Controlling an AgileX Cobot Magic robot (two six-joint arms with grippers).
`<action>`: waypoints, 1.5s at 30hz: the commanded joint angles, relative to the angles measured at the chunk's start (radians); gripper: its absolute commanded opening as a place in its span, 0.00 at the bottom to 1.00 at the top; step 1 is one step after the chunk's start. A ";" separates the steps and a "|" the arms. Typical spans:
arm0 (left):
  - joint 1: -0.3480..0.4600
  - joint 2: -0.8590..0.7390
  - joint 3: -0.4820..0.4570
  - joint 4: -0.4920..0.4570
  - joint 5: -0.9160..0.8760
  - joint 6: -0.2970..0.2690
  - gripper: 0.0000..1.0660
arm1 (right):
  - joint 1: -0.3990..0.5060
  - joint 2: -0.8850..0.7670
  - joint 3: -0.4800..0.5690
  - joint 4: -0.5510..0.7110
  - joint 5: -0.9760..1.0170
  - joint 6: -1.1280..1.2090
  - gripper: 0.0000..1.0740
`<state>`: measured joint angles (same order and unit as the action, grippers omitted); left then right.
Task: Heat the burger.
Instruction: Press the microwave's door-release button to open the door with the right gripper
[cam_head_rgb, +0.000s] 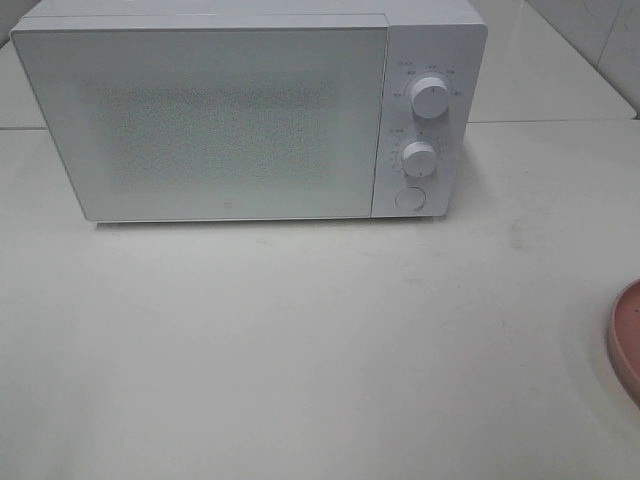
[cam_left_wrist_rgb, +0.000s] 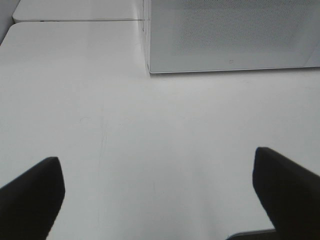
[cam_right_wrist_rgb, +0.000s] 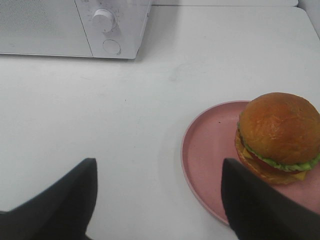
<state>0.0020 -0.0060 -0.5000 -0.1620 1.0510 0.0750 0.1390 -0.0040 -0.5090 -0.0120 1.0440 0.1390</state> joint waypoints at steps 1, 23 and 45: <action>0.001 -0.024 0.002 0.000 -0.014 -0.001 0.88 | -0.004 -0.026 0.002 -0.003 -0.008 -0.008 0.63; 0.001 -0.024 0.002 0.000 -0.014 -0.001 0.88 | -0.004 0.057 -0.025 -0.002 -0.062 0.006 0.63; 0.001 -0.024 0.002 0.000 -0.014 -0.001 0.88 | -0.004 0.413 0.049 -0.002 -0.466 0.006 0.63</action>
<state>0.0020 -0.0060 -0.5000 -0.1620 1.0500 0.0750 0.1390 0.4060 -0.4640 -0.0120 0.6100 0.1420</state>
